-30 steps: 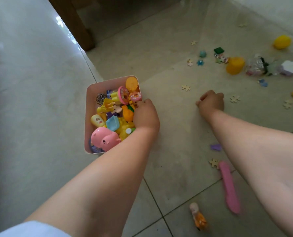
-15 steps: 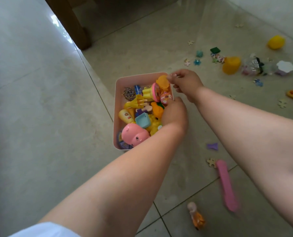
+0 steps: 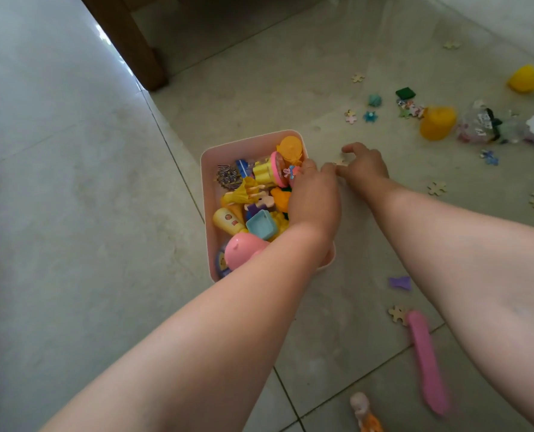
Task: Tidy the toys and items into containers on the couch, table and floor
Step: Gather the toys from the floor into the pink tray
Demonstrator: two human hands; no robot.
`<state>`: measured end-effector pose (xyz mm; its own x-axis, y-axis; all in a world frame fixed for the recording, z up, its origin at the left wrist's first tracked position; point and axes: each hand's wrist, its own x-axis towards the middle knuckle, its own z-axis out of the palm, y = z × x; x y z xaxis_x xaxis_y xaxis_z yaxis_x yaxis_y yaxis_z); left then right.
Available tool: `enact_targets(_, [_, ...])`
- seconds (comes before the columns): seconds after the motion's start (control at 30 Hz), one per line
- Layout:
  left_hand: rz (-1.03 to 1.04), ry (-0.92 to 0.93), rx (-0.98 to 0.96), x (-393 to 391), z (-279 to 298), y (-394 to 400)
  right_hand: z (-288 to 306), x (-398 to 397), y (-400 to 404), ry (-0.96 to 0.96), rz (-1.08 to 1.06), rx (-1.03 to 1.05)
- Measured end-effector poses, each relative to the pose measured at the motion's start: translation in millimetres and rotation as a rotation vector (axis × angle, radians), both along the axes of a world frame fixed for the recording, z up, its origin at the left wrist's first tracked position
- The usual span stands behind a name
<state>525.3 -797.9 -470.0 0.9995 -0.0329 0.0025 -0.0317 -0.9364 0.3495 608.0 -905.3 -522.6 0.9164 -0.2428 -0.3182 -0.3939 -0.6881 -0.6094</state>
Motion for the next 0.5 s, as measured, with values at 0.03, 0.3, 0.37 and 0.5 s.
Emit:
enact_targets(0.03, [0.014,-0.038,-0.024,1.5,2.6,3.6,-1.8,1.2,3.1,0.002,0.006,-0.028])
enact_targets(0.3, [0.122,-0.105,-0.071,7.4,16.9,31.1,-0.8,-1.2,8.3,0.032,-0.01,-0.109])
enact_targets(0.37, [0.138,-0.095,-0.073,5.6,20.4,33.9,3.3,-4.2,7.8,0.017,-0.007,0.019])
enact_targets(0.5, [0.207,-0.118,-0.19,5.7,33.4,36.6,26.0,-13.9,12.1,-0.096,-0.046,0.292])
